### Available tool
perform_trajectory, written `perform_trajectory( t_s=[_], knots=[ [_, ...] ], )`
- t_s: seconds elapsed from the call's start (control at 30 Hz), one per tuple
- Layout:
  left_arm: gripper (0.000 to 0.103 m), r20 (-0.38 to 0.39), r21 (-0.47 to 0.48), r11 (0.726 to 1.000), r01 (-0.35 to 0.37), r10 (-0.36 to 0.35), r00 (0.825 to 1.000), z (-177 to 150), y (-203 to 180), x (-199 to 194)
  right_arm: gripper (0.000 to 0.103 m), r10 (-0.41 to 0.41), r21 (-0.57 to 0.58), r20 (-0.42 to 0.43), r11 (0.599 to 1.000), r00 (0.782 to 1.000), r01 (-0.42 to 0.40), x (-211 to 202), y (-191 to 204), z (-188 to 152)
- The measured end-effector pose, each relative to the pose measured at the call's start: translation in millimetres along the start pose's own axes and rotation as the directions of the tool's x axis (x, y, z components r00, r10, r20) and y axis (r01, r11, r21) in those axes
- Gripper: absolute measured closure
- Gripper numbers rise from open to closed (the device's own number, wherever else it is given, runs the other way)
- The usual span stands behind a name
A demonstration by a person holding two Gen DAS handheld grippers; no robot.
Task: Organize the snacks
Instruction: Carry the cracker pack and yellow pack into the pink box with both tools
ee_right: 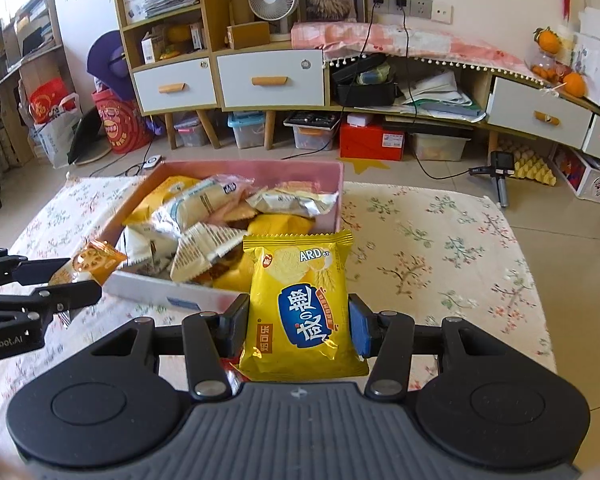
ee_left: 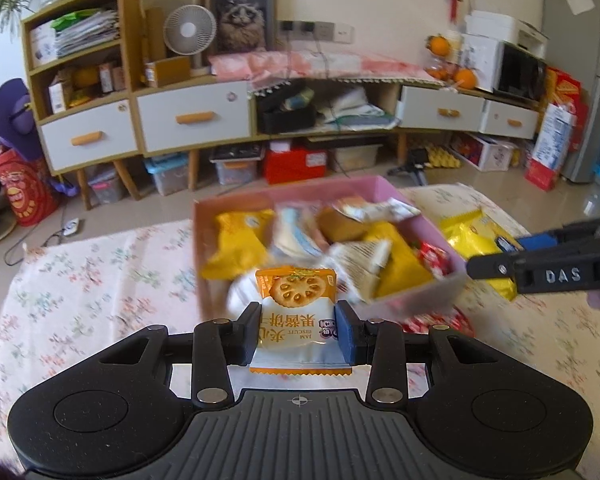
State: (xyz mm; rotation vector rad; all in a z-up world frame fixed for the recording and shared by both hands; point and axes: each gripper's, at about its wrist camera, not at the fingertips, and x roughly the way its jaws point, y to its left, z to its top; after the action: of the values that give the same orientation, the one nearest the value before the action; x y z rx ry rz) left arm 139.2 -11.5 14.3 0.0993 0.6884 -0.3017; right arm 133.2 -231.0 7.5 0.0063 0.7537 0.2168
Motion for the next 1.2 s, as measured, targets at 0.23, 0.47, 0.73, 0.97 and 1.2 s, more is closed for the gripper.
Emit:
perform_trajectory(
  t_s=[0.23,0.47,0.73,0.97,1.2],
  knots=[
    [0.067,-0.022,-0.02,0.998,-0.055,0.054,0.998,20,26,30,0.056,0.027,0.098,0.017,0.995,0.999,-0.029,23,4,11],
    [0.066,-0.079,-0.02,0.999,-0.049,0.048,0.996,24,36,54,0.056,0.006,0.14,0.035,0.99,0.999,-0.011,37,7,14],
    [0.066,-0.076,-0.038,0.999,-0.029,0.026,0.997,30,42,65,0.056,-0.008,0.154,0.048,0.988,0.999,0.001,50,12,17],
    [0.066,-0.048,-0.039,0.997,0.07,-0.072,0.996,34,34,66,0.043,0.013,0.164,0.066,0.986,0.998,-0.023,48,13,17],
    [0.051,-0.053,-0.018,0.998,0.065,-0.066,0.996,32,22,66,0.033,0.009,0.159,0.061,0.987,0.998,-0.018,46,13,18]
  ],
)
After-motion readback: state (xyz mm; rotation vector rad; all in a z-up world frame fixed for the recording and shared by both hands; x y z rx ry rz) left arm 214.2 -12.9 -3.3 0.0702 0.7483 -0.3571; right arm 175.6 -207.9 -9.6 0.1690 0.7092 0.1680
